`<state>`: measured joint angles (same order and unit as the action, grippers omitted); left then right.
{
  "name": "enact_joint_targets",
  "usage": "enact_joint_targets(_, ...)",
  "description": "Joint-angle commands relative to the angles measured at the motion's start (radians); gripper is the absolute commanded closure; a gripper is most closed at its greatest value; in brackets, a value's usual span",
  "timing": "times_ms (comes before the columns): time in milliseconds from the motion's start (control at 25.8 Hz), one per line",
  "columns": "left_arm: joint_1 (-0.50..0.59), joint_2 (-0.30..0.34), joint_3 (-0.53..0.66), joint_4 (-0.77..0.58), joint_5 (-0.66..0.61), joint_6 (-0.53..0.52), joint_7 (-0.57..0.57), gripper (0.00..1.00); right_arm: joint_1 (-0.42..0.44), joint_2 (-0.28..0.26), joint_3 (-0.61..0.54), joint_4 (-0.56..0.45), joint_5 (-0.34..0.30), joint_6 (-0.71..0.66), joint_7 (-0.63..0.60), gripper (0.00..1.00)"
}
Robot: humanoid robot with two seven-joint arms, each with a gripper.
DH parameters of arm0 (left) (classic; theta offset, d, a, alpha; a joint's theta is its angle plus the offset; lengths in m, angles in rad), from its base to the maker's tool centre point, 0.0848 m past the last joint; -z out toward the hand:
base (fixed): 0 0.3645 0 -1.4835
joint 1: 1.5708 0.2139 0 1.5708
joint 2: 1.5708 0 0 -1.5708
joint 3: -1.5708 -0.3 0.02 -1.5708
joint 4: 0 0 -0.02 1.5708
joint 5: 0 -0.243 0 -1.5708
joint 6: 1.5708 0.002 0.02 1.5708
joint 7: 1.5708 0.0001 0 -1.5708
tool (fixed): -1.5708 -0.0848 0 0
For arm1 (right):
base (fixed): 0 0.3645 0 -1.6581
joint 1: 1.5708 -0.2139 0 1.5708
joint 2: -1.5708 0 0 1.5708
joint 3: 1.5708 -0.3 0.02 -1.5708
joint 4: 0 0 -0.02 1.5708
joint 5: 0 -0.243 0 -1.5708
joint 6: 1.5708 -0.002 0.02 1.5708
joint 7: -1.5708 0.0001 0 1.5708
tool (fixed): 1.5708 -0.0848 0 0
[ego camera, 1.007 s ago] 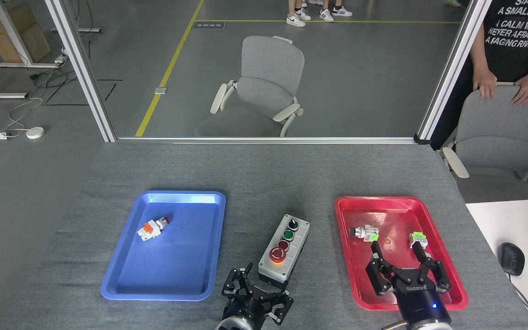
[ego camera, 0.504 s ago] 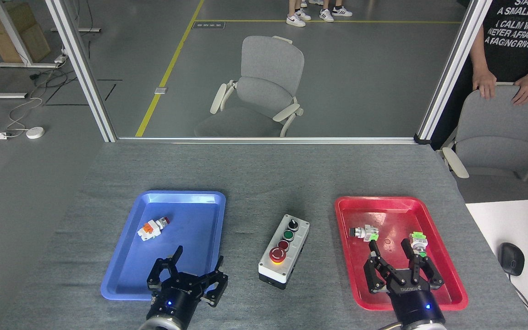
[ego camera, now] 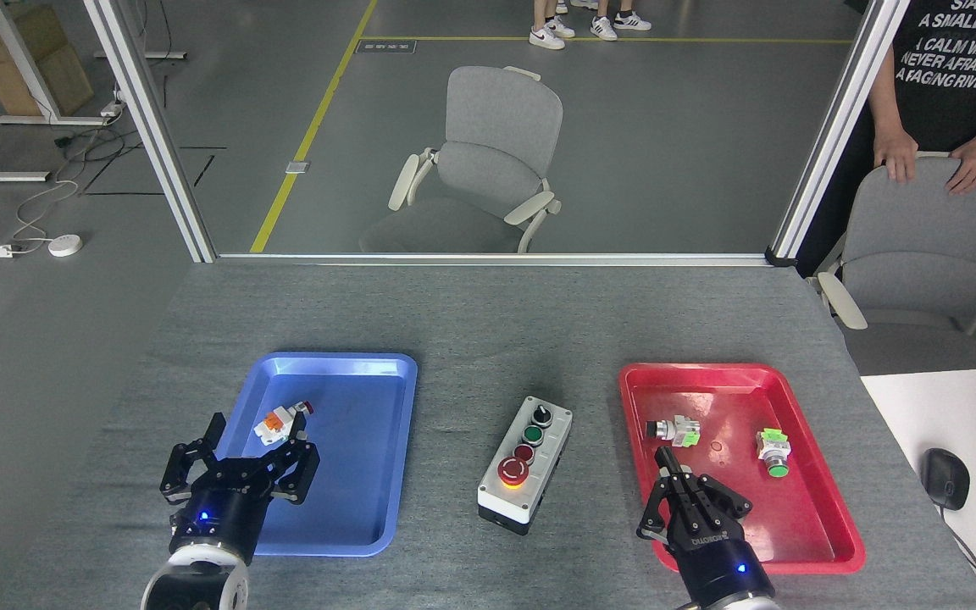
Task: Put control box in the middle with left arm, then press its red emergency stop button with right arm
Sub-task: 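Move the right gripper from the red tray to the control box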
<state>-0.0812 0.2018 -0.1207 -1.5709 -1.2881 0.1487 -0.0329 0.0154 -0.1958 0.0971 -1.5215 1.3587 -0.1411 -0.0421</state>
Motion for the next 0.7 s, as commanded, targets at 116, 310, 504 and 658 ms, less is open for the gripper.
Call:
enact_joint_targets(116,-0.002,-0.002,0.036,0.012,0.003,0.003,0.037,0.01,-0.043,0.039,0.084,0.030,0.036,0.032,0.030,1.00)
enact_joint_targets(310,-0.002,-0.033,0.064,0.048,0.004,0.003,0.073,0.01,-0.098,0.067,0.150,0.083,0.046,0.067,0.030,1.00)
enact_joint_targets(504,-0.002,-0.042,0.066,0.058,0.033,0.002,0.076,0.01,-0.146,0.101,0.211,0.155,0.071,0.090,0.030,1.00)
enact_joint_targets(658,-0.002,-0.041,0.066,0.061,0.046,0.000,0.076,0.01,-0.167,0.127,0.243,0.191,0.074,0.100,0.030,1.00)
